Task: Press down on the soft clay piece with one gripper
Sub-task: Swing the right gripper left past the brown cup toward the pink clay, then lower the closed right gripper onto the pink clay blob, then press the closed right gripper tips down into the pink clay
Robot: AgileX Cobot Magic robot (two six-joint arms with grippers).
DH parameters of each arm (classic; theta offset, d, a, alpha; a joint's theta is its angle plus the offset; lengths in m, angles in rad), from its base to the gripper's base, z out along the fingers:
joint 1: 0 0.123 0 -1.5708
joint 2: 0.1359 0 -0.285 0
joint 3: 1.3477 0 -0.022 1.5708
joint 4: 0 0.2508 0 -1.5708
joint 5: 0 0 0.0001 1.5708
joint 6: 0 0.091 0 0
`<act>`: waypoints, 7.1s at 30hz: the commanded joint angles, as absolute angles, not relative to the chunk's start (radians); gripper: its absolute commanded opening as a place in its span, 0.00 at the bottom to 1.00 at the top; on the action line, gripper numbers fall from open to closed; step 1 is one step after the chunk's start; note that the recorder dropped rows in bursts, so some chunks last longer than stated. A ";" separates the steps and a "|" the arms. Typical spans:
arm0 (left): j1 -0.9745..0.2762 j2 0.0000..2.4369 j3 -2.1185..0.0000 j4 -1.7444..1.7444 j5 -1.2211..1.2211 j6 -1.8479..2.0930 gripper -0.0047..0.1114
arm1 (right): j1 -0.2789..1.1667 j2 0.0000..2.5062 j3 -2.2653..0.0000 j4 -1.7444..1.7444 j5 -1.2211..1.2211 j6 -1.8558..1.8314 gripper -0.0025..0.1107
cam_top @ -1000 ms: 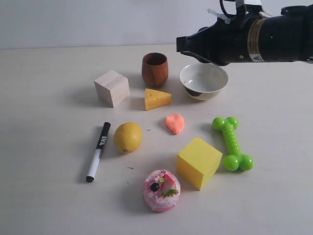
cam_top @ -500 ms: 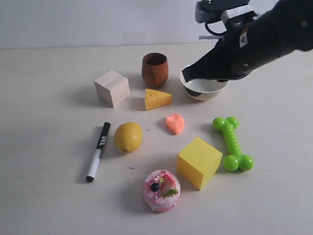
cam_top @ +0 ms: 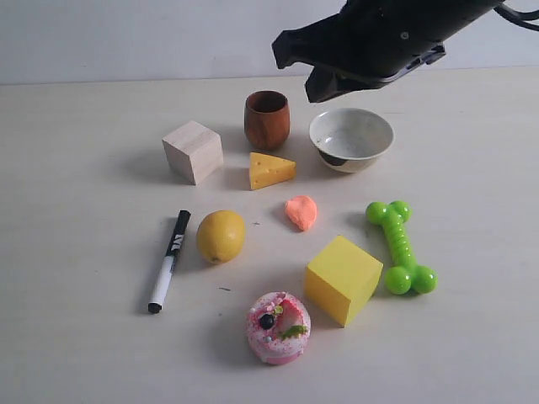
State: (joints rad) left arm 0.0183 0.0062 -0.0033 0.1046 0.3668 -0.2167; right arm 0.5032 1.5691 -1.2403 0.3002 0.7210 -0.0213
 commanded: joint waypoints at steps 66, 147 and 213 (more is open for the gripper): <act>0.019 0.000 0.000 0.100 0.363 -0.216 0.07 | 0.512 2.092 -1.757 0.220 1.221 0.631 0.02; 0.019 0.000 0.000 0.100 0.363 -0.216 0.07 | 0.547 2.294 -1.767 0.043 1.146 0.648 0.02; 0.019 0.000 0.000 0.100 0.363 -0.216 0.07 | 0.547 2.387 -1.731 0.069 1.127 0.617 0.02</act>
State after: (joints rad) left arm 0.0183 0.0062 -0.0033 0.1046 0.3668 -0.2167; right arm 0.5456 2.3315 -1.7561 0.0700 1.1434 0.6260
